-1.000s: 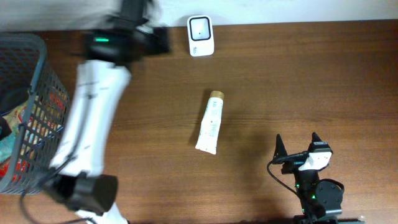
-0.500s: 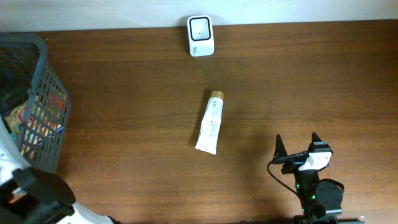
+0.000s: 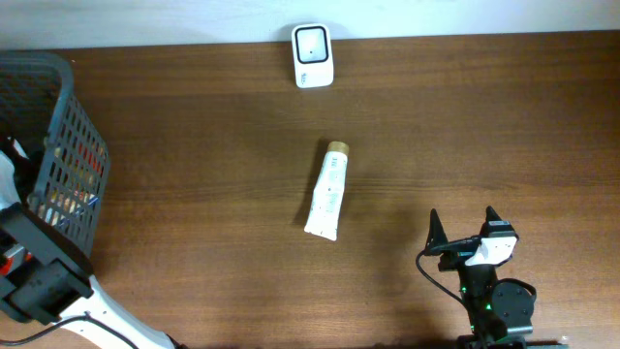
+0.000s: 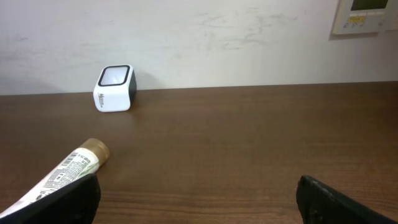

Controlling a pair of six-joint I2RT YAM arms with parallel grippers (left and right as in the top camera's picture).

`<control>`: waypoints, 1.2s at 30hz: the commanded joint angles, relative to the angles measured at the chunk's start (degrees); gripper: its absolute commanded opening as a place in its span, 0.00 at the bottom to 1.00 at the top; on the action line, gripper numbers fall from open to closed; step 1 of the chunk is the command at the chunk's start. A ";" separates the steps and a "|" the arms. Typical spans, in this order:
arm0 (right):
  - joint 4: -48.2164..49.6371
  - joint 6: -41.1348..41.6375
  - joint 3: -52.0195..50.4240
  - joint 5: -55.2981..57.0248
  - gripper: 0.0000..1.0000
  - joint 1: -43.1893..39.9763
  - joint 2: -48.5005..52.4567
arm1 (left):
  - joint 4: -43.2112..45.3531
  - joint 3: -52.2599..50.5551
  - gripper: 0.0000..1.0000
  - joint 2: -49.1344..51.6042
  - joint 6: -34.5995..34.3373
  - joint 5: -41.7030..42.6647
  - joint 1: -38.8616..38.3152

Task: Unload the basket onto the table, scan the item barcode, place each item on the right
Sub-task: 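Grasp the yellow snack bag in the basket and drop it beside the tube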

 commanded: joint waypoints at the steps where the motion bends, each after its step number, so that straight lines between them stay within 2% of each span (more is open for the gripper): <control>1: -0.09 -0.42 -0.46 -0.09 0.99 -0.37 -0.44 | -0.83 -1.07 0.16 2.36 0.50 -0.48 0.13; 2: -0.09 -0.42 -0.46 -0.09 0.99 -0.37 -0.44 | -1.25 -0.48 0.06 2.29 -0.20 -0.46 0.13; 3: -0.09 -0.42 -0.46 -0.09 0.99 -0.37 -0.44 | -1.95 0.55 0.01 2.21 -0.81 -0.26 0.02; 6: -0.09 -0.42 -0.46 -0.09 0.99 -0.37 -0.44 | -5.46 6.51 0.00 1.07 -0.79 2.43 -0.52; 9: -0.09 -0.42 -0.46 -0.09 0.99 -0.37 -0.44 | -10.12 17.51 0.00 -2.86 -1.31 4.59 -2.60; 11: -0.09 -0.42 -0.46 -0.09 0.99 -0.37 -0.42 | -12.92 28.63 0.00 -7.58 -2.14 5.64 -5.64; 14: -0.09 -0.42 -0.46 -0.09 0.99 -0.37 -0.44 | -14.36 37.38 0.00 -14.21 -2.69 5.60 -11.82; 18: -0.09 -0.42 -0.46 -0.09 0.99 -0.37 -0.44 | -20.22 37.99 0.00 -19.69 -2.67 5.38 -25.22; 20: -0.09 -0.42 -0.46 -0.09 0.99 -0.37 -0.44 | -23.96 36.35 0.00 -18.82 -2.67 5.16 -31.65; 23: -0.11 -0.42 -0.46 -0.09 0.99 -0.37 -0.44 | -23.76 25.49 0.00 -16.70 -2.43 4.20 -42.14; 26: -0.11 -0.42 -0.46 -0.09 0.99 -0.37 -0.44 | -16.87 9.77 0.00 -14.36 -2.71 4.07 -48.41; 30: -0.09 -0.42 -0.46 -0.09 0.99 -0.37 -0.44 | -4.44 -8.11 0.00 -12.94 -2.71 4.13 -52.46; 34: -0.09 -0.42 -0.46 -0.09 0.99 -0.37 -0.44 | 1.73 -17.75 0.01 -12.94 -4.22 5.77 -54.58; 35: -0.11 -0.42 -0.46 -0.09 0.99 -0.37 -0.44 | 2.05 -18.16 0.06 -12.94 -4.22 7.08 -55.21; 36: -0.11 -0.42 -0.46 -0.09 0.98 -0.37 -0.44 | 2.23 -18.16 0.25 -12.94 -4.20 7.50 -55.89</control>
